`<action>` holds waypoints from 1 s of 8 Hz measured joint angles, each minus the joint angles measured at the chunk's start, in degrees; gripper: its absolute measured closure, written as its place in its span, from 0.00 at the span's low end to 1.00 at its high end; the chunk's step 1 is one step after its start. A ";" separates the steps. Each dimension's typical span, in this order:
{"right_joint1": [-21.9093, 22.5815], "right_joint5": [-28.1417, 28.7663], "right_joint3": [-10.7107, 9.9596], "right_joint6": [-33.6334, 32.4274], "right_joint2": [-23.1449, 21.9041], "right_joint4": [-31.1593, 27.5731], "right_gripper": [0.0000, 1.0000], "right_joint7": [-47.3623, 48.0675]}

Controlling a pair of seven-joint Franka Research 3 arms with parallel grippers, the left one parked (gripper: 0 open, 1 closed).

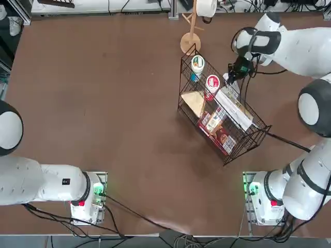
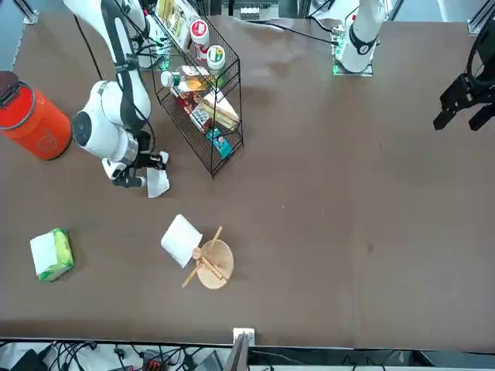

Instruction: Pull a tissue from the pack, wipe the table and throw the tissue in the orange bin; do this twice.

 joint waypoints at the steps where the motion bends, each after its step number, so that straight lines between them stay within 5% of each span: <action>1: 0.29 0.08 0.00 1.43 0.71 -0.76 0.99 0.00; 5: -0.05 0.09 -0.33 6.98 6.31 -1.12 0.99 -3.13; 8: -5.10 0.09 -0.73 7.35 7.09 -0.39 0.99 -10.48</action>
